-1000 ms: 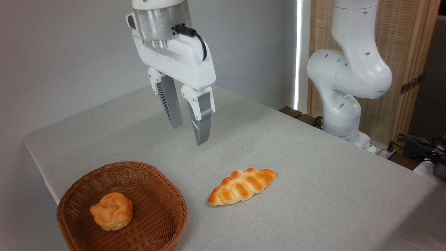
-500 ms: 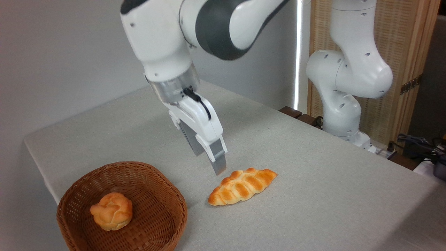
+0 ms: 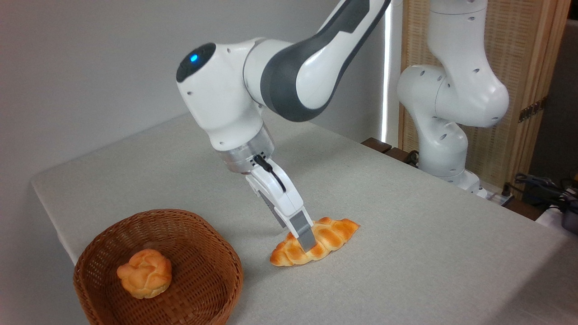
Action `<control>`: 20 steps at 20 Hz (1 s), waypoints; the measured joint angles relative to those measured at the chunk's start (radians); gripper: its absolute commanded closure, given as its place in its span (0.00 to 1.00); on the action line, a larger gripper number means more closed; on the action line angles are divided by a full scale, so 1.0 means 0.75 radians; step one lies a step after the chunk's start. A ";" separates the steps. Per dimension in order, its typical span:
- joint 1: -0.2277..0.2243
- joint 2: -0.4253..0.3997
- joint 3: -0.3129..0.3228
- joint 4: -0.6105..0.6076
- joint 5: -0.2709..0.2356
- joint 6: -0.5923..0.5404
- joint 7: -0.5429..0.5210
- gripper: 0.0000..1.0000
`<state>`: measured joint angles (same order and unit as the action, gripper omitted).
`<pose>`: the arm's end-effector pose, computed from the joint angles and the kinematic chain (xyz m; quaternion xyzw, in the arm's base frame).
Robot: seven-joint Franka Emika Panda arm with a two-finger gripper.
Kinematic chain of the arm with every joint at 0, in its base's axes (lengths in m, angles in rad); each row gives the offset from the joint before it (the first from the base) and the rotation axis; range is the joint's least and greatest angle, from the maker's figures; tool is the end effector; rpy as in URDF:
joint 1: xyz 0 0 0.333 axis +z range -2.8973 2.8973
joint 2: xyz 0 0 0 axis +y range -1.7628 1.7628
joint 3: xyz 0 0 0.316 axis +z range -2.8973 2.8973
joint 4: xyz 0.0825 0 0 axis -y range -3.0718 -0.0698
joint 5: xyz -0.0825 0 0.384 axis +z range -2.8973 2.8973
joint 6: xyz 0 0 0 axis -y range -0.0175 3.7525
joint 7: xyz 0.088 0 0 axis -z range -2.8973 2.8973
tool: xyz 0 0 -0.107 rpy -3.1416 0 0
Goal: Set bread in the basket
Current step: 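Lower the open gripper down onto the braided bread roll, then close the gripper on the braided roll and lift it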
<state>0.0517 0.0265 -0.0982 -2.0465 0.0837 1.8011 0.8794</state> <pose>0.5231 -0.0171 0.4078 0.8790 -0.4557 -0.1390 0.0202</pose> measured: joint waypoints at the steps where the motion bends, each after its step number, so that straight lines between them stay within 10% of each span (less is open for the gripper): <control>1: 0.000 0.004 0.000 -0.006 0.009 0.006 0.000 0.00; 8: 0.001 0.005 0.000 -0.019 0.073 0.009 0.000 0.03; 12: 0.001 0.006 0.000 -0.044 0.073 0.009 0.000 0.19; 16: 0.001 0.006 0.000 -0.053 0.073 0.009 0.000 0.61; 20: 0.001 0.009 0.000 -0.053 0.073 0.009 0.000 0.62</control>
<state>0.0528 0.0333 -0.0982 -2.0863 0.1385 1.8082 0.8794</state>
